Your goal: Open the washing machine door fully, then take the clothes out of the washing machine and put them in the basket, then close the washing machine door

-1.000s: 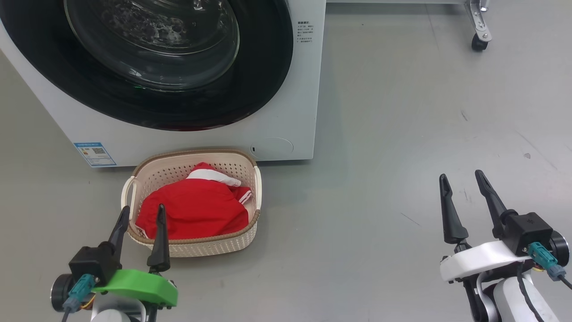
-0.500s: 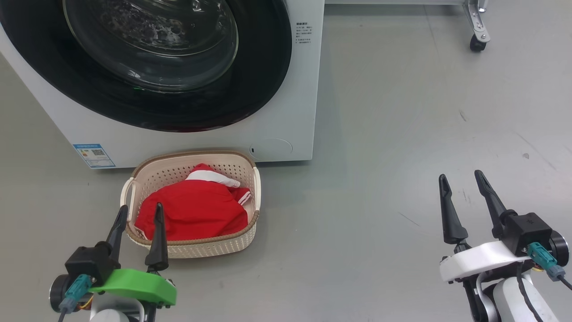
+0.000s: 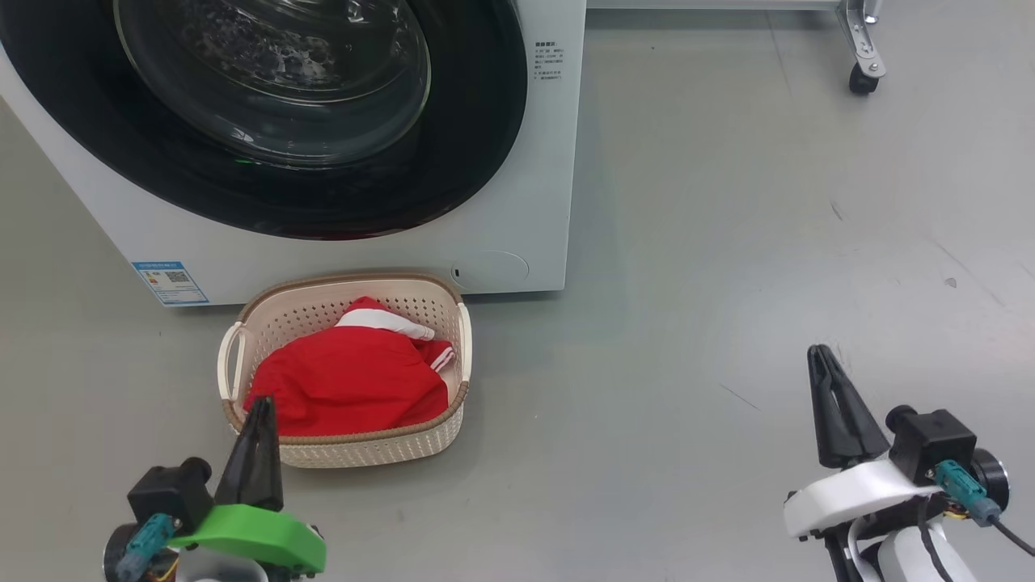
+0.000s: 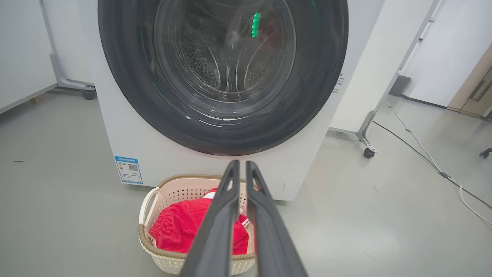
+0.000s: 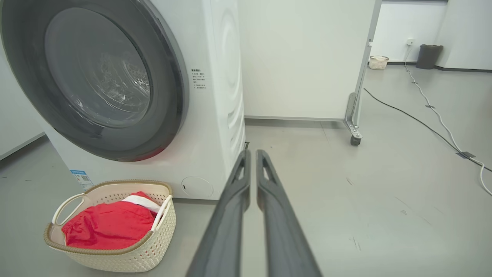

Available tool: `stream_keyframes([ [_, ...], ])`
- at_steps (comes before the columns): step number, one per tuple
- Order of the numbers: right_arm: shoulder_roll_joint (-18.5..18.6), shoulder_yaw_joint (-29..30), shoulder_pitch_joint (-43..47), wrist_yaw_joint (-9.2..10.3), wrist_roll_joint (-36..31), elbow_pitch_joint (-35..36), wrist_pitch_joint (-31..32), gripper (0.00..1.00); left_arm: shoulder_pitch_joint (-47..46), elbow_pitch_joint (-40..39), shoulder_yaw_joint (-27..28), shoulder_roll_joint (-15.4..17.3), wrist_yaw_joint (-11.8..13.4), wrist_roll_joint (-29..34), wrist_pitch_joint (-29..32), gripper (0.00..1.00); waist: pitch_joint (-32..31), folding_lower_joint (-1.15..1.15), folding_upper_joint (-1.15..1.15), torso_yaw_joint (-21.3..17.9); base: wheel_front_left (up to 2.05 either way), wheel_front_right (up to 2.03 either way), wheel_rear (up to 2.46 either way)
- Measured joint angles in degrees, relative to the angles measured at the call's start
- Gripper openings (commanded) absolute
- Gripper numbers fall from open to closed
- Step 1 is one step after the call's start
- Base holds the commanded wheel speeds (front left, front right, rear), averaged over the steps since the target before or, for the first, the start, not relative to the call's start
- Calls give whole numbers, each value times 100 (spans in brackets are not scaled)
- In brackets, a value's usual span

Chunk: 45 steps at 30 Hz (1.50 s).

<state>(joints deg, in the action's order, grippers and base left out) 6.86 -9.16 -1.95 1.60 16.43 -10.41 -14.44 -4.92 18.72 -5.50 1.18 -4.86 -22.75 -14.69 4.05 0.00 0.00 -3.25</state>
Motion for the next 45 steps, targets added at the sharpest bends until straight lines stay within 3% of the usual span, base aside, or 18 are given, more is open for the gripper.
stream_keyframes([
  [9, -53, 34, 115, -48, 356, -76, 58, 0, 64, 131, 116, -26, 0, -385, 178, 0, -27, 0, 0, 16, 0, 0, 0],
  [45, -171, 608, 97, -333, 3243, -199, 811, 0, 52, 83, 489, -22, -57, -2903, 985, 0, -169, 0, 0, 144, 0, 0, 0],
])
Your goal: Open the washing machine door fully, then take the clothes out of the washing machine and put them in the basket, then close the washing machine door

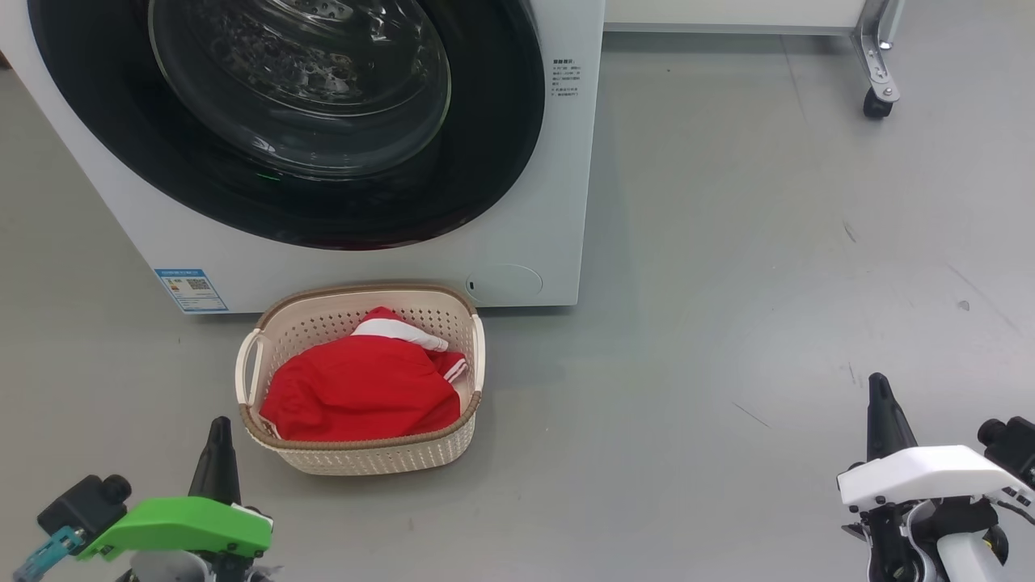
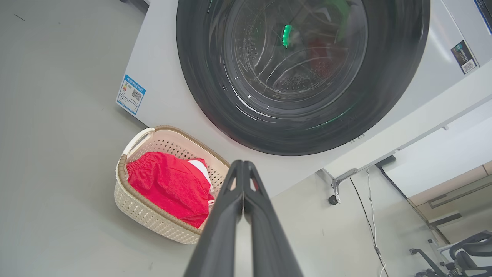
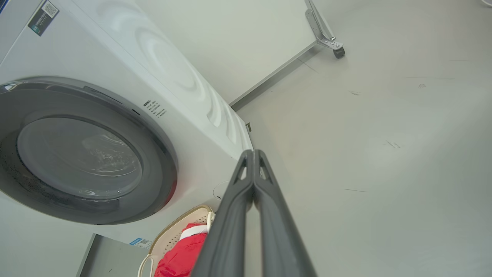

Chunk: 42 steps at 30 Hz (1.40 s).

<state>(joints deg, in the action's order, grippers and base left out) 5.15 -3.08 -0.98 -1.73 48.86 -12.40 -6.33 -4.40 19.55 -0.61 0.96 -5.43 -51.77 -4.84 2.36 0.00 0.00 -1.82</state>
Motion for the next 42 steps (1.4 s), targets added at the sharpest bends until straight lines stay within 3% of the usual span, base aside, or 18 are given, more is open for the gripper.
stream_keyframes([
  [42, -131, 645, -156, -370, 3137, -256, 798, 0, 0, -227, 398, 19, -101, -2811, 824, 0, -158, 0, 0, 131, 0, 0, 0],
])
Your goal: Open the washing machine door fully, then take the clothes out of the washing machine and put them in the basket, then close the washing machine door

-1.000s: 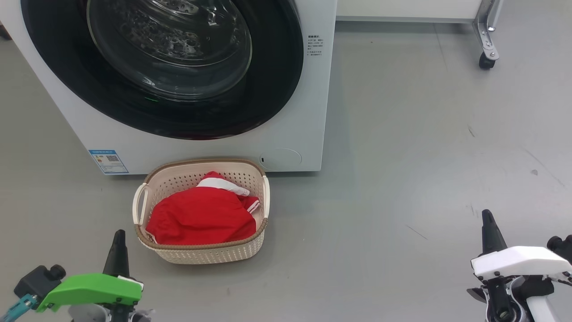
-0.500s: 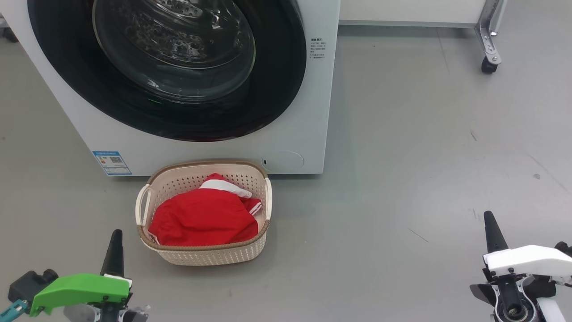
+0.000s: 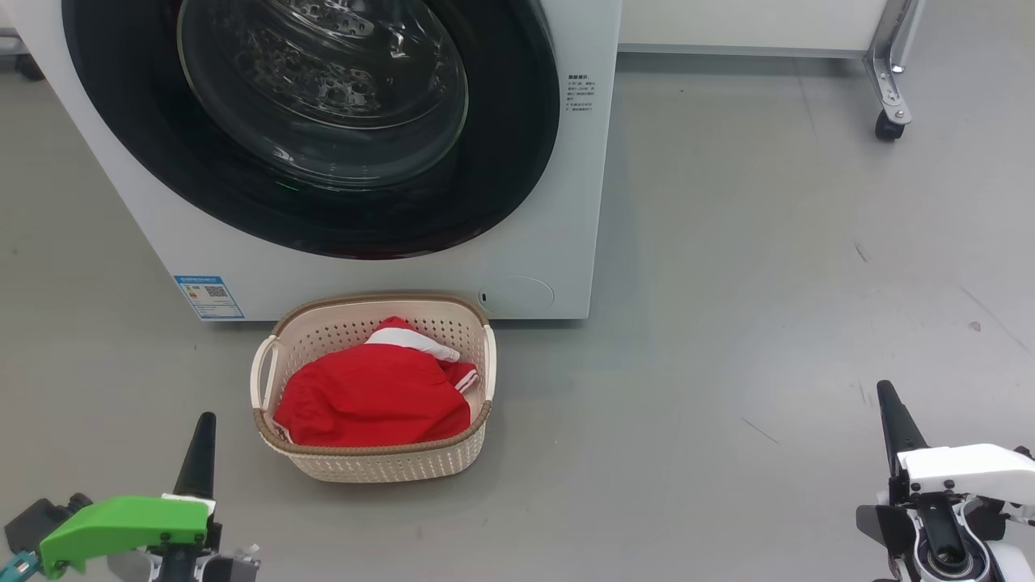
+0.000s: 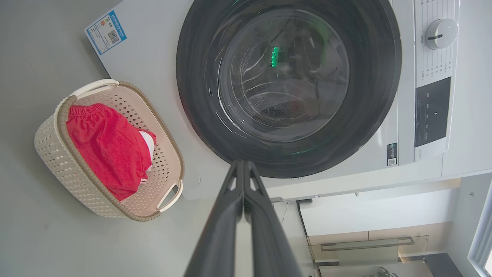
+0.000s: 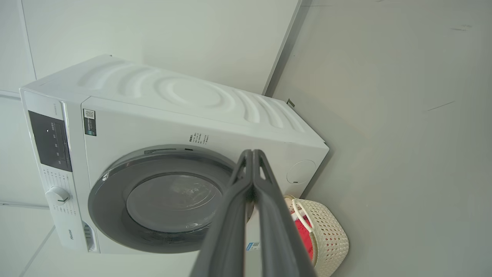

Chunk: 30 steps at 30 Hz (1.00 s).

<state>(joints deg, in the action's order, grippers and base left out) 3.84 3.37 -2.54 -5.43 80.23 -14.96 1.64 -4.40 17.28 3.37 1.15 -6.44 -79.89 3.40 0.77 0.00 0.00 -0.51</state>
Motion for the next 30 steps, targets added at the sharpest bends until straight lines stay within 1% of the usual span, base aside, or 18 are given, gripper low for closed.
stream_keyframes([
  [3, -12, 41, -24, -5, 221, -22, 66, 0, 0, -23, 23, 1, -1, -186, 47, 0, -11, 0, 0, 9, 0, 0, 0],
  [5, -15, 73, -47, -47, 378, -26, 94, 0, 0, -37, 38, 2, -38, -331, 77, 0, -19, 0, 0, 16, 0, 0, 0],
  [17, -37, 252, -60, -141, 1249, -76, 325, 0, 0, -104, 160, 23, -43, -1146, 310, 0, -62, 0, 0, 52, 0, 0, 0],
  [30, -43, 268, -77, -154, 1258, -82, 328, 0, 0, -112, 168, 26, -44, -1150, 310, 0, -62, 0, 0, 51, 0, 0, 0],
])
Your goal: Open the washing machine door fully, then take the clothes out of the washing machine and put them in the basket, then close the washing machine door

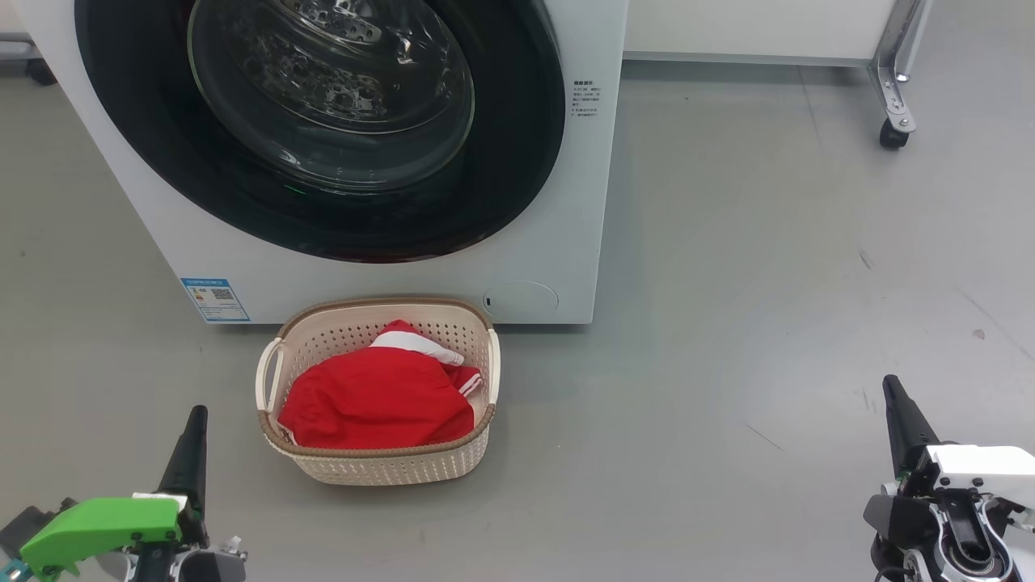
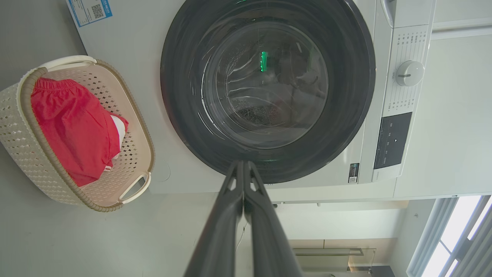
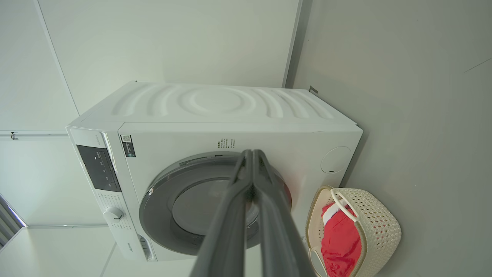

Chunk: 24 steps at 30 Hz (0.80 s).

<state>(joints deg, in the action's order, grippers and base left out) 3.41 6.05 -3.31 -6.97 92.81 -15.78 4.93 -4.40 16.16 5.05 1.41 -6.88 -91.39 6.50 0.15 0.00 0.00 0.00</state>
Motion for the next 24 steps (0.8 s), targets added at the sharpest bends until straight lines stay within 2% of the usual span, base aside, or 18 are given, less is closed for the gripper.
stream_keyframes([
  [24, -2, 10, -2, 0, 0, 0, 5, 0, 0, -13, -1, 0, 0, 0, -1, 0, 1, 0, 0, 0, 0, 0, 0],
])
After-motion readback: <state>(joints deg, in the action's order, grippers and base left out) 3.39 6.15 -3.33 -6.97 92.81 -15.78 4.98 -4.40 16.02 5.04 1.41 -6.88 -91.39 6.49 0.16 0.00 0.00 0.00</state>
